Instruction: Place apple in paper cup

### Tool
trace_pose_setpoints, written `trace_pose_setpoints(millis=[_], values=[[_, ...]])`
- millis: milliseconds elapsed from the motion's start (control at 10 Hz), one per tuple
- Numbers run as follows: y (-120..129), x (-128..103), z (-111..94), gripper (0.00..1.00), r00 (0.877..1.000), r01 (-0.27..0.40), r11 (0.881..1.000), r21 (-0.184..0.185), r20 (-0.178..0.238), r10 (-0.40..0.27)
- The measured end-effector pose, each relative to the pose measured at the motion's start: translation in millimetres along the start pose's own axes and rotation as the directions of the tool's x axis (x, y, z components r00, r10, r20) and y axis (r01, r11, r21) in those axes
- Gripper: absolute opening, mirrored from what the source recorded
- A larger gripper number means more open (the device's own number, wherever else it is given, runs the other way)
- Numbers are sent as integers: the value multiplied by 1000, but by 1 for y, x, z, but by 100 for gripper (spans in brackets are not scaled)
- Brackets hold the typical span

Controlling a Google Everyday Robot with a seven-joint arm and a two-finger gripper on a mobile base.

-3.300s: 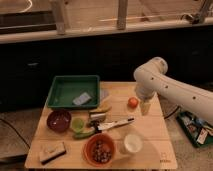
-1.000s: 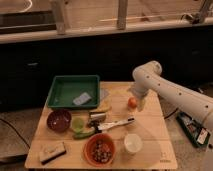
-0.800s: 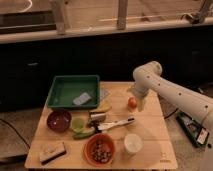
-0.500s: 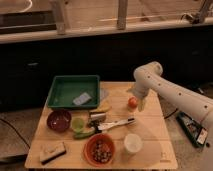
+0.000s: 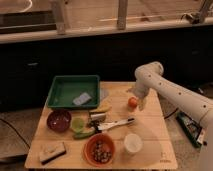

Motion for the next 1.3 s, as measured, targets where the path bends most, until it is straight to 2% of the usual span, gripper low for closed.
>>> trace_pose_setpoints(millis=[200, 500, 1300], values=[[-3, 0, 4, 80, 999, 41, 999, -3, 15, -41], [-6, 2, 6, 80, 997, 69, 998, -4, 29, -68], [-9, 5, 21, 80, 990, 104, 995, -3, 98, -103]])
